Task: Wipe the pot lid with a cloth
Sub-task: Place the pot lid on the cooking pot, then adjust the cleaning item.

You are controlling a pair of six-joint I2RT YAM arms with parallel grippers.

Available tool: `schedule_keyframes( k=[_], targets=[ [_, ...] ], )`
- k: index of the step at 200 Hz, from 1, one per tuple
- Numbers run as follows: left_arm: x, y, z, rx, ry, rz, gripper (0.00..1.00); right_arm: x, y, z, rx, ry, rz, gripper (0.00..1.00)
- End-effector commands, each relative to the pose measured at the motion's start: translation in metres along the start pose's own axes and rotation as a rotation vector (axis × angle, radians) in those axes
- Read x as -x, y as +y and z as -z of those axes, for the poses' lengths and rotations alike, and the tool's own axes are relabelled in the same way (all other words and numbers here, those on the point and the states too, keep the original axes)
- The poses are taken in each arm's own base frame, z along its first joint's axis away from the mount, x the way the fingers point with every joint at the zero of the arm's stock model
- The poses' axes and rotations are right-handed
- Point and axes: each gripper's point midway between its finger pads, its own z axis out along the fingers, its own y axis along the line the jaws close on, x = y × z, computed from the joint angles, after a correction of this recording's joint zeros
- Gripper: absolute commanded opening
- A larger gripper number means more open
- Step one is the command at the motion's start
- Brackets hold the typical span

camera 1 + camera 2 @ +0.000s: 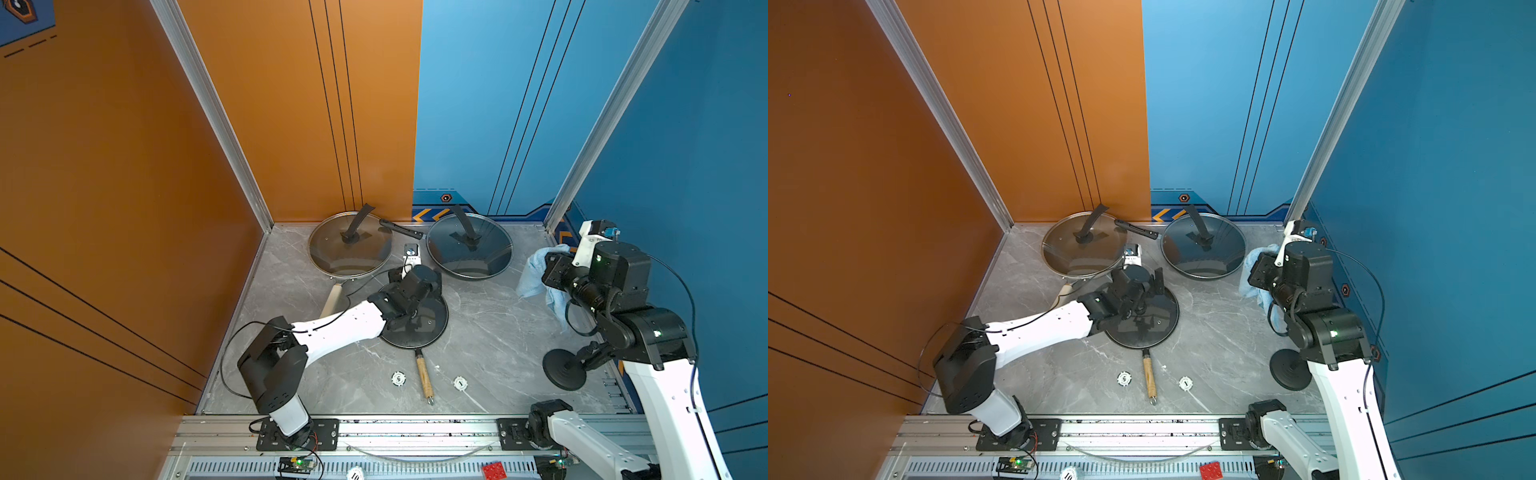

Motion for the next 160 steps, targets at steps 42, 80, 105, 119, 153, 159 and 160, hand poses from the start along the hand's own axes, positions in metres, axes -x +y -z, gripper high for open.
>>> schedule_keyframes(
  k=[42,80,105,119,153,159,160],
  targets=[
    [0.069,-0.064,0.039,-0.499,0.135,0.008,0.98,0.009,0.067,-0.054,0.239,0.017,-0.12,0.16],
    [0.09,-0.082,0.05,-0.698,0.019,0.127,0.98,0.015,0.111,-0.073,0.401,0.113,-0.163,0.16],
    [0.097,-0.083,0.049,-0.807,0.044,0.129,0.98,0.018,0.133,-0.079,0.503,0.13,-0.181,0.16],
    [0.103,-0.081,0.045,-0.829,0.045,0.123,0.98,0.012,0.143,-0.084,0.534,0.158,-0.178,0.16],
    [0.121,-0.08,0.029,-0.972,0.068,0.2,0.98,-0.012,0.165,-0.094,0.583,0.232,-0.145,0.16],
    [0.125,-0.082,0.029,-1.001,0.078,0.196,0.98,-0.014,0.169,-0.096,0.591,0.233,-0.143,0.16],
    [0.125,-0.082,0.03,-1.006,0.079,0.194,0.98,-0.014,0.17,-0.097,0.592,0.234,-0.143,0.16]
  ],
)
